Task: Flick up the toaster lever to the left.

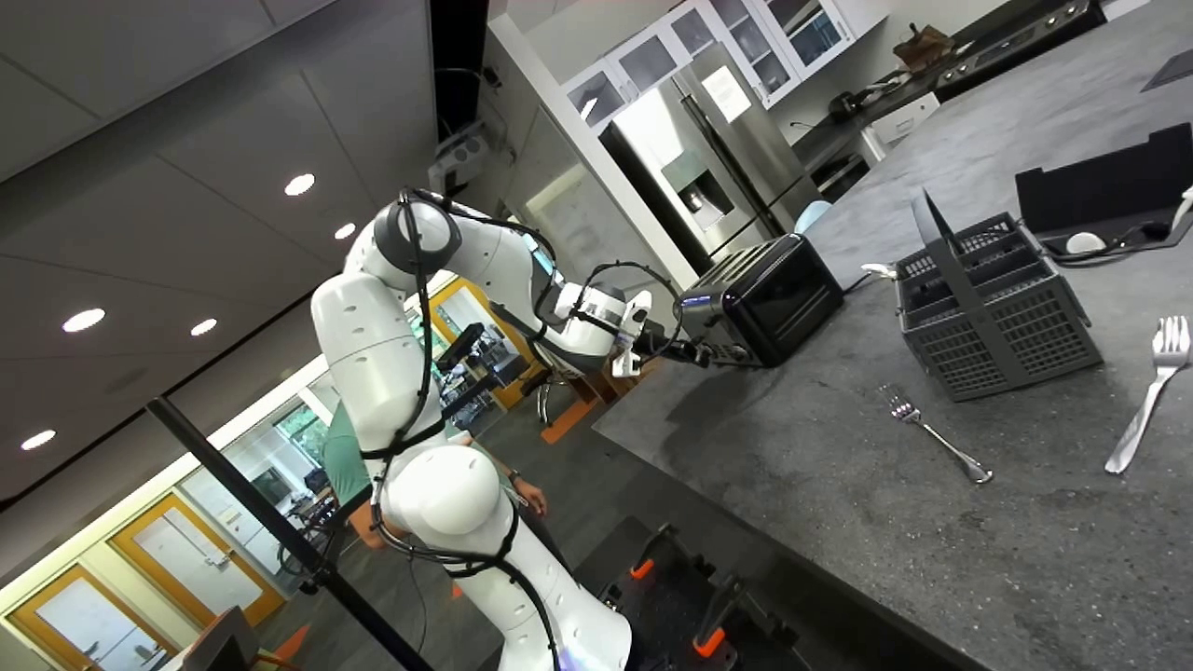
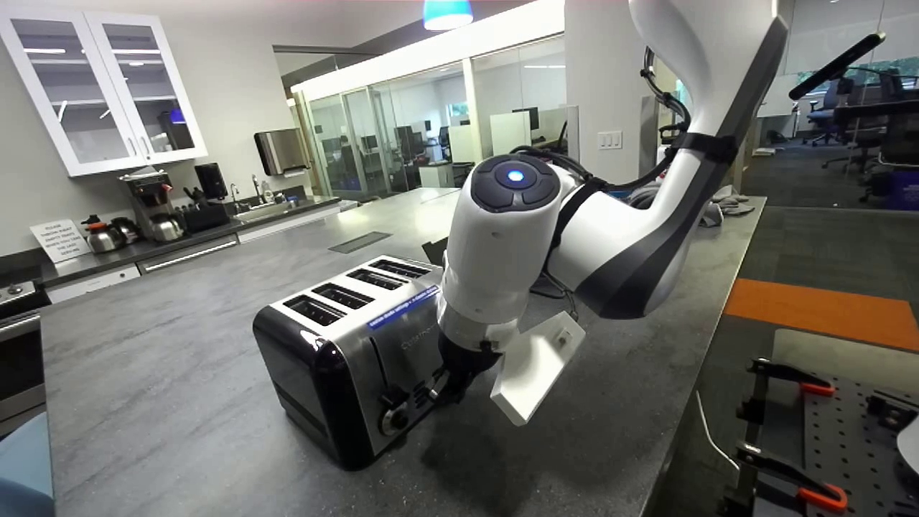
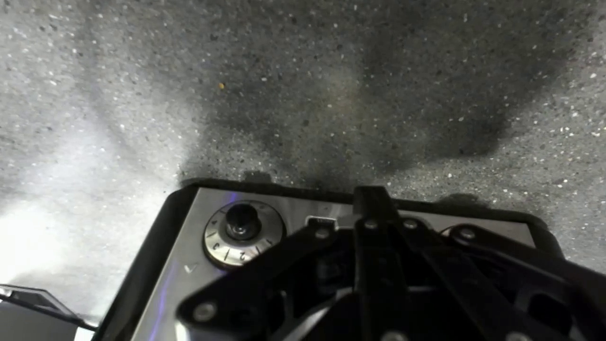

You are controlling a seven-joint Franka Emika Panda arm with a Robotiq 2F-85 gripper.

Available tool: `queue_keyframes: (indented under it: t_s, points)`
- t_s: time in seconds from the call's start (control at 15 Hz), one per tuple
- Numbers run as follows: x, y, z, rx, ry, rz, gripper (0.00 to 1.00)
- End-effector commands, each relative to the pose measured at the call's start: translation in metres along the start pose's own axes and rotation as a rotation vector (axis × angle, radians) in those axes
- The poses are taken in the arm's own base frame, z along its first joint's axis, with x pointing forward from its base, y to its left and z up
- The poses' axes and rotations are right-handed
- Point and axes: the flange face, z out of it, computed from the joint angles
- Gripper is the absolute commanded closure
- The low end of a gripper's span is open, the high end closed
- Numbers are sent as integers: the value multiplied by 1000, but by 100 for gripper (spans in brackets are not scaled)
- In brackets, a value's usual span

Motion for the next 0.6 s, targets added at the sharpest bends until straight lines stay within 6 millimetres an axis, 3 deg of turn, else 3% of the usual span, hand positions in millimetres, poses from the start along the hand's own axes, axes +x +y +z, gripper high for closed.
queue_keyframes:
  t_s: [0.0,0.53]
  points:
    - [3,-5,5,23,47,21,100]
    - [-1,-9,20,28,96,32,100]
